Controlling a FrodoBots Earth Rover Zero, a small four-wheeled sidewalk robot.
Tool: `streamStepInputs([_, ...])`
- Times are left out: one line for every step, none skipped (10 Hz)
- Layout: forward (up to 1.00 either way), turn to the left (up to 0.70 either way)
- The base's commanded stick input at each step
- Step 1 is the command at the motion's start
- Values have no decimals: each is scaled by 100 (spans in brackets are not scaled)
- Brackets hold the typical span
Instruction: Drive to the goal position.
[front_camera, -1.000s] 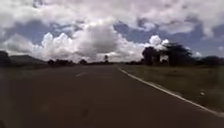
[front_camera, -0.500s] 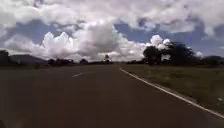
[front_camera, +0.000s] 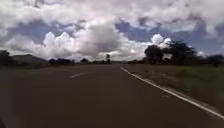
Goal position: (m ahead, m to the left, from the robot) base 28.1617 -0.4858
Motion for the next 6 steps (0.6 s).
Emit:
streamStepInputs([100, 0])
streamStepInputs([100, 0])
streamStepInputs([100, 0])
streamStepInputs([100, -12])
streamStepInputs([100, -28])
streamStepInputs([100, -39])
